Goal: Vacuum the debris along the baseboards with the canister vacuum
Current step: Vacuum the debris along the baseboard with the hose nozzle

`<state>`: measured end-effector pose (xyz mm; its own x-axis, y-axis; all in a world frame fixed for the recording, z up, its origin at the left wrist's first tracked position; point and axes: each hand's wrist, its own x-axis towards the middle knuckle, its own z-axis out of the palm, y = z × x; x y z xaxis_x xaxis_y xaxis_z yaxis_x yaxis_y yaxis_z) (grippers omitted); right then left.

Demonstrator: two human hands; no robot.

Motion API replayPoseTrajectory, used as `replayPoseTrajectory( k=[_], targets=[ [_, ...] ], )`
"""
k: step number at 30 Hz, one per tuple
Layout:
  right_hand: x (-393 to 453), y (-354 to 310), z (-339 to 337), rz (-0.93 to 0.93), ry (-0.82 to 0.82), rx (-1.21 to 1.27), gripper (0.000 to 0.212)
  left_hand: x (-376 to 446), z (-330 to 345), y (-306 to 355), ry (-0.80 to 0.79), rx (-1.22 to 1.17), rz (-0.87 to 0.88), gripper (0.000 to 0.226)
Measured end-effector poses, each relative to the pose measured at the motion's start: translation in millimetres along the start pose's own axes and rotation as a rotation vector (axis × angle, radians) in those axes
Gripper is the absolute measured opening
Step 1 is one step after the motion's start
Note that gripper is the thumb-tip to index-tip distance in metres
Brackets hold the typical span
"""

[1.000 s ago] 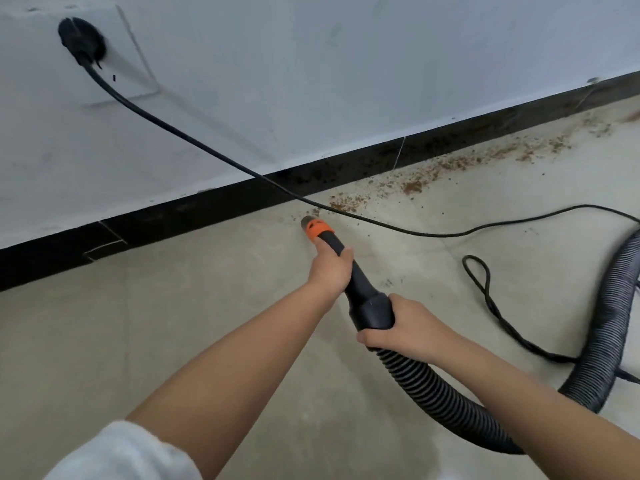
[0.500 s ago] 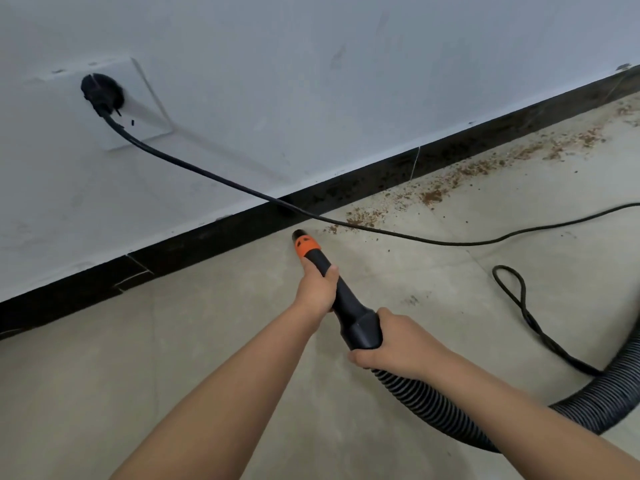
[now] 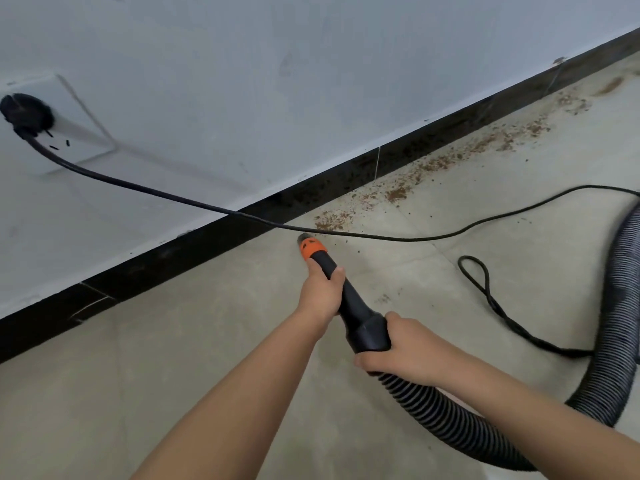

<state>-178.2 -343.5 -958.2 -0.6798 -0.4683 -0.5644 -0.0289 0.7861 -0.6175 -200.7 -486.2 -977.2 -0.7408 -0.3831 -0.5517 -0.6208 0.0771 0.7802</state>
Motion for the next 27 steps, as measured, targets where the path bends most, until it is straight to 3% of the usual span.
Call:
replayPoseTrajectory(
  k=[14, 22, 27],
  targets=[
    [17, -2, 1, -0.047, 0.021, 0.050, 0.032, 16, -3, 9, -0.001, 0.010, -0.025, 0.058],
    [37, -8, 10, -0.025, 0.077, 0.018, 0.047, 33, -13, 9, 0.037, -0.025, -0.004, 0.040],
    [44, -4, 11, -0.012, 0.082, 0.005, 0.050, 36, -11, 7, 0.099, 0.011, 0.027, 0.043]
  ],
)
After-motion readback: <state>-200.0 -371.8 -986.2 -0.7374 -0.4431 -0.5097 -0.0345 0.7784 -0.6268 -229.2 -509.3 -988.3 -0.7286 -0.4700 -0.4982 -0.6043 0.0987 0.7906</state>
